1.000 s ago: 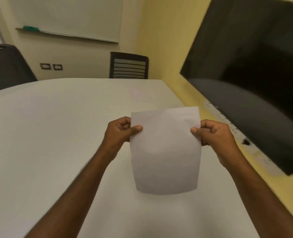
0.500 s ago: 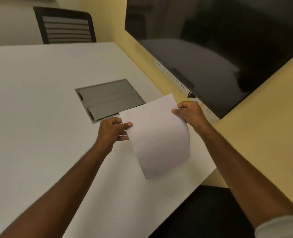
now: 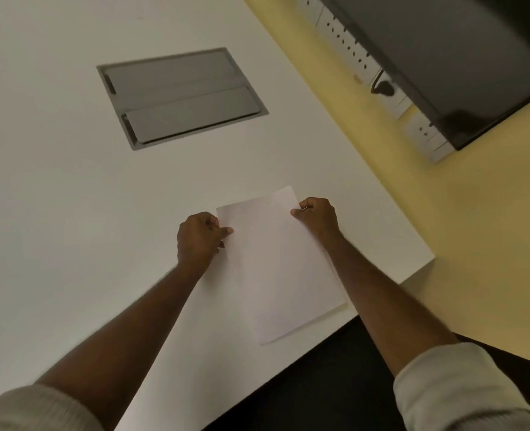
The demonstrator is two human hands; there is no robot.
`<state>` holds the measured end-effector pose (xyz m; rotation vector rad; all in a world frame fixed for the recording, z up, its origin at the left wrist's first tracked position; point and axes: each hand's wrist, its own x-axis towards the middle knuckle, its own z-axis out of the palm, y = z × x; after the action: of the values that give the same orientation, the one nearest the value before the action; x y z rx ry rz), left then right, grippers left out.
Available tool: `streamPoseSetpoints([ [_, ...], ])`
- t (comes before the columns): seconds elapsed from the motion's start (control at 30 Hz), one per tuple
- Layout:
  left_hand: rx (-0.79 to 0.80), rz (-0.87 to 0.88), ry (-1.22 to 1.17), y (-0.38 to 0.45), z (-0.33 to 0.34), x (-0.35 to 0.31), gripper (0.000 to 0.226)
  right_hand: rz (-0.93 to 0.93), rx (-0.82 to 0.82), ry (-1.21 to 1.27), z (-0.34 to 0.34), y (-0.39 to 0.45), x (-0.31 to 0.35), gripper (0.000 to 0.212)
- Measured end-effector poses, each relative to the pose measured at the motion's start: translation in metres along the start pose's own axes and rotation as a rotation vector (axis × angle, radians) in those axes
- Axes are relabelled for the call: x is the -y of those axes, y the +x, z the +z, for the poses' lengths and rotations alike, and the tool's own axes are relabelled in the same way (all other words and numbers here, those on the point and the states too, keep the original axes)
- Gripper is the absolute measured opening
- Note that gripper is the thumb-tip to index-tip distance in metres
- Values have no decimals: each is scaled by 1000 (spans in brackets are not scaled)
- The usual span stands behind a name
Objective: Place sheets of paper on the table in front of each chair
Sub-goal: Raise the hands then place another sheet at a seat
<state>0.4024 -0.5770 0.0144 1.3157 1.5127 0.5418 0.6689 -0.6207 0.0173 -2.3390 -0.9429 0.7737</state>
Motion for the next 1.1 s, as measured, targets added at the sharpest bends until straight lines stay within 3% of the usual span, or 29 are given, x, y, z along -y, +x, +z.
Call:
streamPoseSetpoints([
  [0.1,-20,15,83,3,2,12,17,-58,-14,-36,16,0,-6,15],
  [0.17,-25,23,135,-2,-2,20,21,-144,-90,-42,22,-10,-12,26],
  [0.27,-128,164,355,-17,-9,32,68,-475,-227,-259,21,-39,-27,43],
  [0.33,-174,339,531,-28,-10,39,94,-756,-185,-487,20,-53,-43,50],
  [0.4,-87,460,656,-37,-6,44,105,-914,-89,-639,22,-58,-55,62],
  [0.57,155,641,916,-35,21,55,95,-902,58,-775,44,-64,-60,79],
  [0.7,161,610,927,-19,37,59,89,-827,54,-780,55,-63,-68,76],
  [1.1,109,607,939,-14,38,79,90,-849,78,-720,63,-60,-71,76],
])
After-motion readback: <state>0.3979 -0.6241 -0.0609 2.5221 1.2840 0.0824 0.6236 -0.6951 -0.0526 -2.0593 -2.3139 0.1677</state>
